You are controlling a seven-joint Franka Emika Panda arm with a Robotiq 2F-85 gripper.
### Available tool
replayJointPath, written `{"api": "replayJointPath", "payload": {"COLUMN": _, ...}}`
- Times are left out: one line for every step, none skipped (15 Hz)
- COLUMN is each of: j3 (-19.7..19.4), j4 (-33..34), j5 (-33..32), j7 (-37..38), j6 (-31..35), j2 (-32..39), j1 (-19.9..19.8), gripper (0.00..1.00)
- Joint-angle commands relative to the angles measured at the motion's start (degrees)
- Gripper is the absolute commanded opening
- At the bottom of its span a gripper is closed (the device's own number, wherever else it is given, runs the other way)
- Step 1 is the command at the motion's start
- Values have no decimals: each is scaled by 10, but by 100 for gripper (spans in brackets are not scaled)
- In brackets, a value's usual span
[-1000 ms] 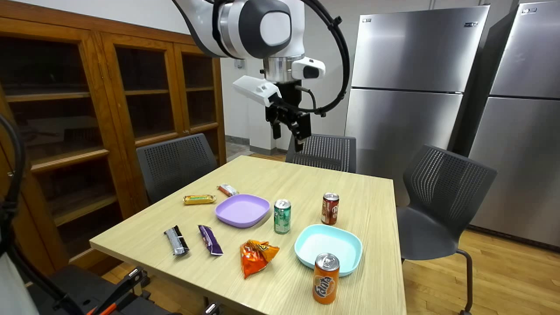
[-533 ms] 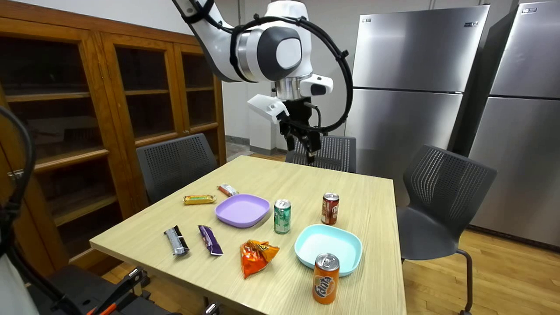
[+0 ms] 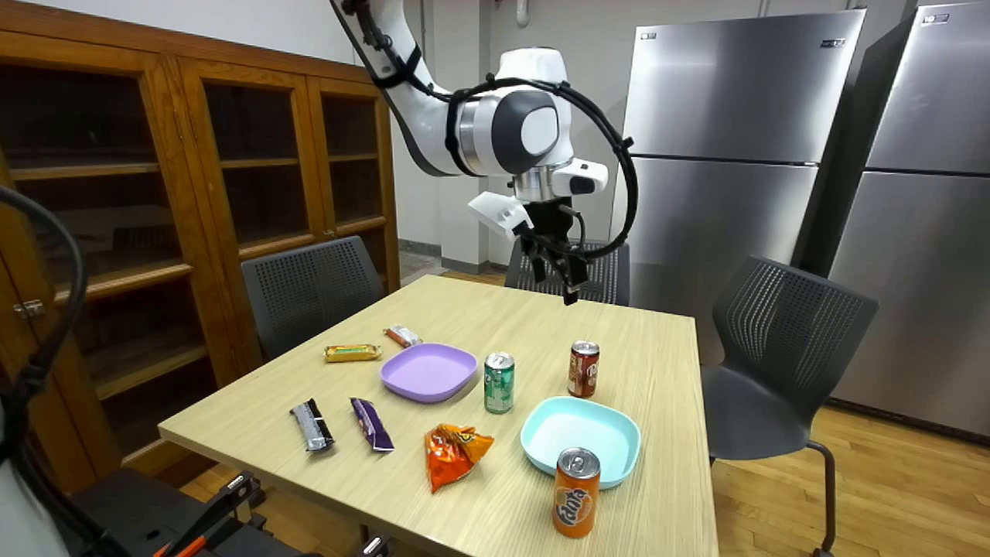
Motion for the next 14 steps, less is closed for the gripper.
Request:
{"api": "replayJointPath", "payload": {"j3": -18, "j4": 69, "j5": 2, "j7": 26, "j6": -5, "j2": 63, "j1": 15, "gripper": 100}}
{"api": "replayJointPath", "payload": {"j3": -20, "j4": 83, "j5": 5, "j7": 27, "j6": -8, "j2": 77, "j1": 16, "gripper": 100}}
{"api": "replayJointPath", "payload": {"j3": -24, "j4": 97, "j5": 6, "j7": 31, "j6": -5, "j2": 93, "j1": 19, "gripper": 100}}
{"api": "replayJointPath", "payload": {"j3": -27, "j4": 111, "j5": 7, "j7": 32, "j6": -7, "j2": 106, "j1": 20, "gripper": 100}}
{"api": "replayJointPath", "payload": {"j3": -30, "j4": 125, "j5": 8, "j7": 37, "j6": -6, "j2": 122, "j1": 23, "gripper": 100}}
{"api": "replayJointPath", "payload": {"j3": -32, "j4": 138, "j5": 11, "j7": 39, "j6": -8, "j2": 135, "j1": 23, "gripper": 100}}
{"api": "replayJointPath", "payload": {"j3": -35, "j4": 153, "j5": 14, "j7": 42, "j6": -9, "j2": 150, "j1": 25, "gripper": 100}}
{"api": "replayJointPath", "payload": {"j3": -36, "j4": 168, "j5": 18, "j7": 46, "j6": -11, "j2": 165, "j1": 25, "gripper": 100}}
{"api": "replayJointPath", "payload": {"j3": -37, "j4": 183, "j5": 23, "j7": 48, "j6": -15, "j2": 179, "j1": 25, "gripper": 100}}
{"api": "replayJointPath", "payload": {"j3": -38, "j4": 198, "j5": 27, "j7": 50, "j6": -16, "j2": 193, "j1": 25, "gripper": 100}}
{"api": "replayJointPath", "payload": {"j3": -39, "j4": 212, "j5": 31, "j7": 52, "j6": -18, "j2": 207, "j1": 25, "gripper": 100}}
{"api": "replayJointPath", "payload": {"j3": -41, "j4": 225, "j5": 35, "j7": 53, "j6": -19, "j2": 220, "j1": 26, "gripper": 100}}
{"api": "replayJointPath", "payload": {"j3": -43, "j4": 238, "j5": 38, "j7": 55, "j6": -20, "j2": 233, "j1": 26, "gripper": 100}}
{"api": "replayJointPath", "payload": {"j3": -45, "j4": 250, "j5": 41, "j7": 58, "j6": -22, "j2": 246, "j1": 27, "gripper": 100}}
